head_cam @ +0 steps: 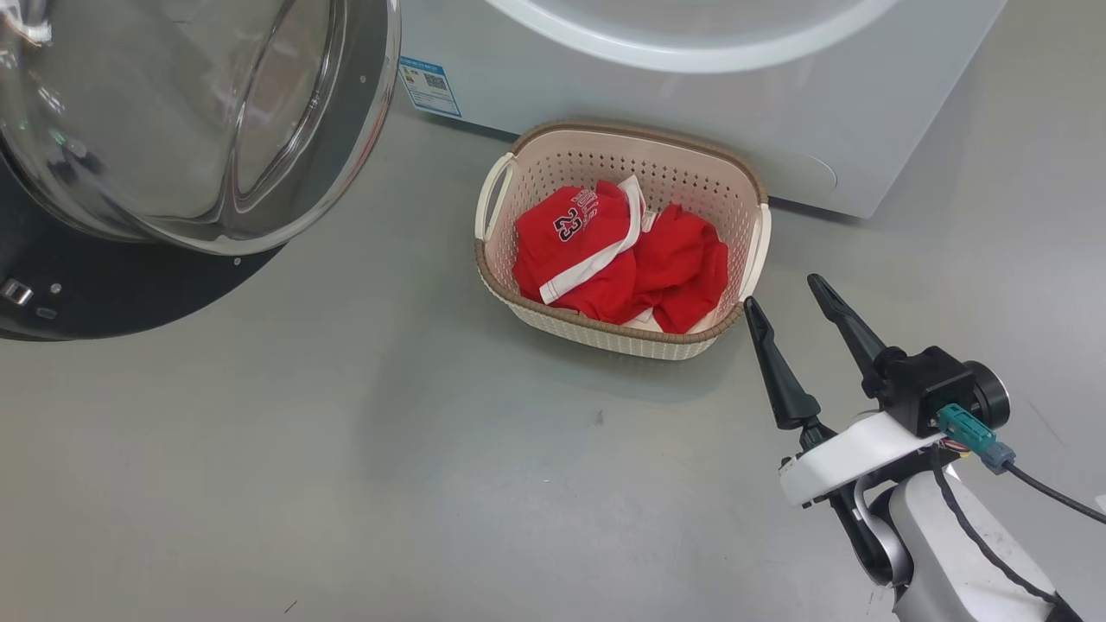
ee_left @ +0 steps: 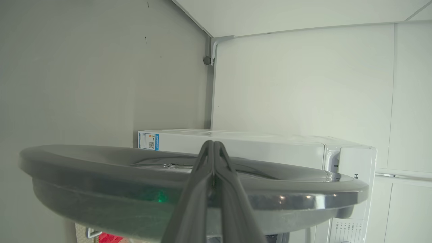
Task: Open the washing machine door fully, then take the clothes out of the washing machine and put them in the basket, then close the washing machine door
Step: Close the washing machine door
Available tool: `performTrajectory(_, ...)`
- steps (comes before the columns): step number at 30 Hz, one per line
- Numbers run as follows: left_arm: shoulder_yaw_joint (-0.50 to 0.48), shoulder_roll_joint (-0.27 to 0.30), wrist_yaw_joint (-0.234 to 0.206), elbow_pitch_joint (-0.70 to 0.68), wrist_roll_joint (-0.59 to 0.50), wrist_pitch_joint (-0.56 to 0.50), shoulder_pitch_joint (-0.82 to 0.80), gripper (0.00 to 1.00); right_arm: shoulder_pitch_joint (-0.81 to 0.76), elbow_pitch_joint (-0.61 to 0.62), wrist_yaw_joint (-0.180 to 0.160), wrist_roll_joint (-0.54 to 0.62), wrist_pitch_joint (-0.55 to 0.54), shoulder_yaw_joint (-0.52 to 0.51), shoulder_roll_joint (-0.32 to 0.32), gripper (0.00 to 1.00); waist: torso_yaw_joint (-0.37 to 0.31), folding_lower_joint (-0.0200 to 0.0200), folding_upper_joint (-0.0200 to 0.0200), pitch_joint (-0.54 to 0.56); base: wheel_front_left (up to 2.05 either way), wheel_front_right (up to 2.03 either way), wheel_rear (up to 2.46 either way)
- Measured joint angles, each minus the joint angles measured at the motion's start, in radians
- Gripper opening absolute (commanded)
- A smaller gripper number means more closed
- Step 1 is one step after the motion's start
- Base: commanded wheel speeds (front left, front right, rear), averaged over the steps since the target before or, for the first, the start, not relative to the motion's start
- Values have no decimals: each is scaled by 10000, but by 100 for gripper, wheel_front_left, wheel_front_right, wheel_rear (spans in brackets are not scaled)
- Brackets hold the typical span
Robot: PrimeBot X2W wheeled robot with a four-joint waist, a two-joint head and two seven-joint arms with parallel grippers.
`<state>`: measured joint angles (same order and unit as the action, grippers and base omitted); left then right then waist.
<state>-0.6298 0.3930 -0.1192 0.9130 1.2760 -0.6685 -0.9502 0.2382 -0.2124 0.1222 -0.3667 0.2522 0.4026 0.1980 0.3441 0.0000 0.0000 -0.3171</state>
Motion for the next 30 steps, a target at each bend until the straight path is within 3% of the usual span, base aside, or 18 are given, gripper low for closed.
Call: performTrajectory(30,462,-1020,752,311,291,-1383,35,0,-56,-428,0,-111,0,-44,-190,100,231,0,0,655,0,0,0)
